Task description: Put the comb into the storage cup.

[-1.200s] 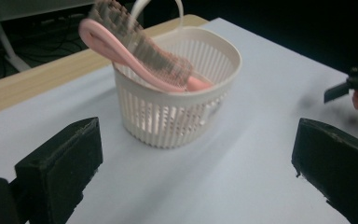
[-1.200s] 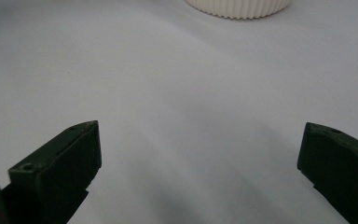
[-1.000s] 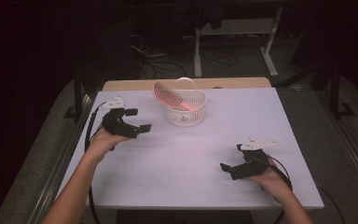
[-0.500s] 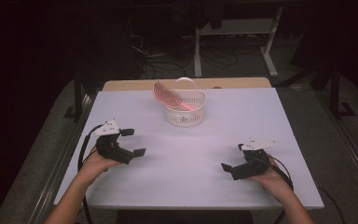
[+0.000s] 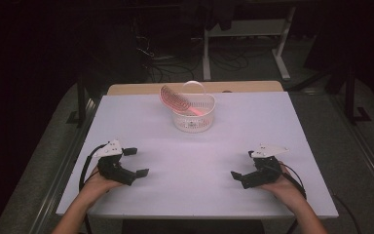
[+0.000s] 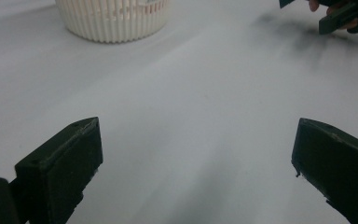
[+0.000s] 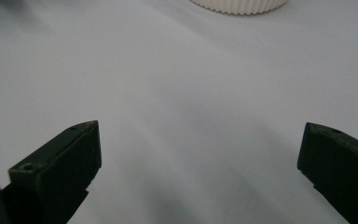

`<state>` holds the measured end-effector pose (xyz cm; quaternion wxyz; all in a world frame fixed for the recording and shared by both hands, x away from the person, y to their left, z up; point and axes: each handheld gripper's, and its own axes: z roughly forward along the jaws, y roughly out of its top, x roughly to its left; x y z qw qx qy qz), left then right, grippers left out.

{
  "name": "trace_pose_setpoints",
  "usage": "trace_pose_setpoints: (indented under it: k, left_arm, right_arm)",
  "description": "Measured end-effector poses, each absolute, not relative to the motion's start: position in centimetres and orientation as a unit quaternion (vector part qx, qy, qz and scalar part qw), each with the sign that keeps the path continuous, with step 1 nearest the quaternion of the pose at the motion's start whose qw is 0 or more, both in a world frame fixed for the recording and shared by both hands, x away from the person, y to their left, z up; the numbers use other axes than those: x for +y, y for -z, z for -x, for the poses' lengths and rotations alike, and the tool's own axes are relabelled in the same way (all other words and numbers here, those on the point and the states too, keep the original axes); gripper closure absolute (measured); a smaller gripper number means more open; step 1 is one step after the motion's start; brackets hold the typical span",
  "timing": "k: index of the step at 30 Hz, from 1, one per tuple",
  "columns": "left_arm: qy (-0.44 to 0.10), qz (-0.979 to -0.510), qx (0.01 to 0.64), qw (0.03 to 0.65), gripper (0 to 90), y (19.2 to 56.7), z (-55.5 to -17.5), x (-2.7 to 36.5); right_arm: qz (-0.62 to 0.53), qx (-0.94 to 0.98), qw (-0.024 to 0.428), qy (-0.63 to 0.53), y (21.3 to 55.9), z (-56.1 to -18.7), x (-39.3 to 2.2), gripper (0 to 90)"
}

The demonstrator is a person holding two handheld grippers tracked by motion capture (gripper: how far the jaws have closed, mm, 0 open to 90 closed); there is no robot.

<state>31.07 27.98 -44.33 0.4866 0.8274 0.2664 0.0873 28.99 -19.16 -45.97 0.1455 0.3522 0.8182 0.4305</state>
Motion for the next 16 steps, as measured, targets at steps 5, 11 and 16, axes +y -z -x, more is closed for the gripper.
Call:
trace_pose_setpoints:
  k: [5, 11, 16]
  left_arm:
    - [-0.091, -0.835, 0.267, 0.473, 2.0, 44.61, -31.07, 27.83]
    - [-0.090, -0.835, 0.266, 0.473, 2.0, 44.52, -31.05, 27.74]
    - [-0.088, -0.837, 0.269, 0.468, 2.0, 44.60, -31.16, 27.77]
  right_arm:
    - [-0.354, 0.818, 0.144, -0.429, 46.05, -29.03, -19.13, 0.0]
    - [-0.354, 0.819, 0.144, -0.428, 46.06, -28.97, -19.16, 0.0]
    - [-0.355, 0.819, 0.145, -0.427, 46.10, -28.96, -19.22, 0.0]
